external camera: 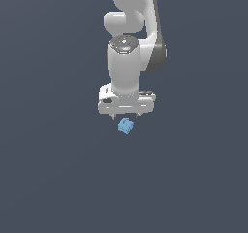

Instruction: Pick up the object and move it to a goal position.

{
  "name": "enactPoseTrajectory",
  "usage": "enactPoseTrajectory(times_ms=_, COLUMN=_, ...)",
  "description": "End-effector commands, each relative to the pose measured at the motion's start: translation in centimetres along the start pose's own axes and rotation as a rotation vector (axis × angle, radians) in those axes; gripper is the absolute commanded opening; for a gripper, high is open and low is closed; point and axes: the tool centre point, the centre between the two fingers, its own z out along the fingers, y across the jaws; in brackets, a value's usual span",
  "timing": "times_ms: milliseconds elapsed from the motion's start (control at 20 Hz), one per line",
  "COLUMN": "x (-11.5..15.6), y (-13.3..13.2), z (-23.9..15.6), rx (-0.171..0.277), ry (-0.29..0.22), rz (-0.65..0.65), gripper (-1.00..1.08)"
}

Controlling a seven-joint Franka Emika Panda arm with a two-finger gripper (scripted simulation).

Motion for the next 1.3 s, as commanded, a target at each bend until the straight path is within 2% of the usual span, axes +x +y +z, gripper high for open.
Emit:
enactPoseTrajectory(times_ms=0, x=0.0, y=0.0, z=-0.1, rx=0.0, ry=0.0, rz=-0.004, gripper=1.0)
enactPoseTrajectory(times_ms=600, x=-0.6, y=-0.1, z=1.3, rx=-0.002, ry=-0.006, rz=0.075, gripper=1.0)
enactPoseTrajectory(times_ms=1250, x=-3.2, y=-0.1, z=6.1, rx=-0.018, ry=-0.024, rz=0.36, gripper=1.0)
